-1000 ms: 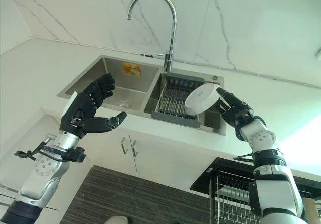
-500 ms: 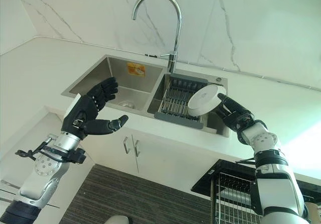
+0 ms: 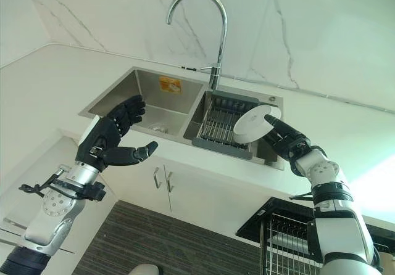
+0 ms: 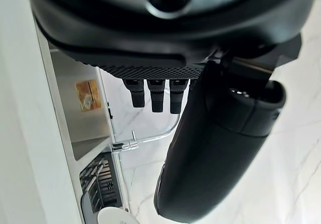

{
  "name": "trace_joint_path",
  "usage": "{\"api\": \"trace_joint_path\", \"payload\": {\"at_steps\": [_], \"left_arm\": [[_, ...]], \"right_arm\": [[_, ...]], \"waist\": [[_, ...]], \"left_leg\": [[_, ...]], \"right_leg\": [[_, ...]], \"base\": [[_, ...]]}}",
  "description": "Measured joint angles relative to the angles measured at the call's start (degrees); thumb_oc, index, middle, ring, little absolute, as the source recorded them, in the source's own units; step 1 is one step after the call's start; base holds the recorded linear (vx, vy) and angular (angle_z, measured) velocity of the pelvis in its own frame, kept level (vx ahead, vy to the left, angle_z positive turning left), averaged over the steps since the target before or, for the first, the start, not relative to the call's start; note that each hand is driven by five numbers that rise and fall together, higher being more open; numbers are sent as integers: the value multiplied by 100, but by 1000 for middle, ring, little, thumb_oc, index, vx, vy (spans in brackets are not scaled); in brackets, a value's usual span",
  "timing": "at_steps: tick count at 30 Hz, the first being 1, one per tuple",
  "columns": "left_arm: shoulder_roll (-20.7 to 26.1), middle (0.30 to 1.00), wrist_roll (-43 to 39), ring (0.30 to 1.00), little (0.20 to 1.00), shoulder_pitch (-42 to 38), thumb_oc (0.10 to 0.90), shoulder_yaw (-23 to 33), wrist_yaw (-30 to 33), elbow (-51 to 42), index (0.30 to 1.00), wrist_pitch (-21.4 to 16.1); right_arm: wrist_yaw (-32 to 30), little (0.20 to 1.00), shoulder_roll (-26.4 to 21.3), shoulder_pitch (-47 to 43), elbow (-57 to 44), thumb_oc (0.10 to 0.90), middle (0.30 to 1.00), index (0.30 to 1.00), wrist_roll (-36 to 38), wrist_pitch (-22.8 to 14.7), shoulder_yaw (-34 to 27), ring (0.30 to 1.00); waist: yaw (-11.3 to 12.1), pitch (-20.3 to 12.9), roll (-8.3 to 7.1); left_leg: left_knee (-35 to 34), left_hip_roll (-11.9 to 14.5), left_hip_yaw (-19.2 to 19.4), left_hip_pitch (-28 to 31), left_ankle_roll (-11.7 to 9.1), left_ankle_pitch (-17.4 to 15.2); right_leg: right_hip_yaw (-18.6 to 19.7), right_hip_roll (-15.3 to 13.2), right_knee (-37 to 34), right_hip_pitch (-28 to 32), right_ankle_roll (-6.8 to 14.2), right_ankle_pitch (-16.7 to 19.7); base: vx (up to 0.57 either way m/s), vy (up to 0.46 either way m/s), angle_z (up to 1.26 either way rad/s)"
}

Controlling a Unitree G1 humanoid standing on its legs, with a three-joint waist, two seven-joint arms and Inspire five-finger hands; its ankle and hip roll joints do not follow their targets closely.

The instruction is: Place the dishes in the dishwasher.

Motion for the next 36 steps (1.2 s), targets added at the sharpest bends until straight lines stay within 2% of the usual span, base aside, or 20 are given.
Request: {"api": "trace_joint_path", "payload": {"at_steps": [7,15,16,17,18,21,25,26,28,30,36], "left_arm": [[0,900,-2,900,900,16,800,1,0,0,900,5],[0,900,-5,900,900,90,800,2,-2,1,900,79],[0,900,-5,900,900,107,800,2,-2,1,900,84],[0,900,-7,900,900,125,800,2,-11,1,900,88],[0,900,-9,900,900,134,800,2,-31,1,900,97],[0,900,-119,900,900,158,800,2,-118,0,900,134],[2,900,-208,900,900,239,800,8,-126,-6,900,258],[2,900,-207,900,900,253,800,6,-133,-5,900,302],[6,900,-208,900,900,279,800,17,-131,-3,900,371],[14,900,-210,900,900,280,800,22,-129,9,900,436],[15,900,-208,900,900,277,800,9,-243,10,900,489]], "right_arm": [[-14,900,1,-74,-15,800,900,900,-35,26,15,900],[-141,900,-1,-80,-14,800,900,900,-42,-39,15,900],[-141,808,0,-92,-14,739,808,808,-42,-40,15,808],[-141,439,0,-109,-12,493,439,439,-42,-40,15,439],[-141,300,0,-123,-5,400,300,300,-43,-39,17,300],[-145,300,2,-239,37,400,300,300,-54,-29,127,300],[-147,300,-5,-583,620,400,300,300,-414,-108,130,300],[-233,300,-86,-648,757,400,300,300,-633,-240,135,300],[-257,300,-321,-796,1101,400,300,300,-726,-245,151,300],[-247,300,-289,-814,1138,400,300,300,-731,-154,224,300],[-28,300,-249,-892,1141,400,300,300,-1389,-182,407,300]], "waist": [[135,10,-18],[148,18,-34],[149,18,-33],[155,18,-33],[159,18,-33],[174,18,-33],[349,17,-32],[402,18,-34],[468,19,-36],[461,18,-36],[472,18,-35]], "left_leg": [[-36,-48,-34,0,8,3],[-81,-52,-166,-3,-2,13],[-83,-52,-175,-7,-3,14],[-88,-53,-183,-8,-4,15],[-89,-54,-195,-6,-5,16],[-97,-67,-290,4,-8,17],[-111,-88,-337,11,-10,18],[-111,-105,-364,7,-9,19],[-100,-143,-409,11,10,31],[-99,-153,-424,12,15,34],[-100,-153,-462,6,10,44]], "right_leg": [[-46,-49,-3,17,34,-23],[-197,-50,-12,115,28,-87],[-206,-50,-12,116,28,-91],[-216,-51,-12,122,31,-96],[-229,-51,-13,131,32,-99],[-317,-63,-18,200,38,-138],[-393,-90,-12,240,62,-174],[-412,-103,-12,246,67,-178],[-439,-131,-13,249,71,-180],[-446,-138,-14,255,72,-180],[-492,-142,-12,293,74,-182]], "base": [[16,4,4],[35,0,8],[41,-12,5],[40,-11,5],[41,-7,7],[52,-3,14],[37,3,11],[8,7,12],[7,6,11],[-1,9,5],[-17,16,3]]}}
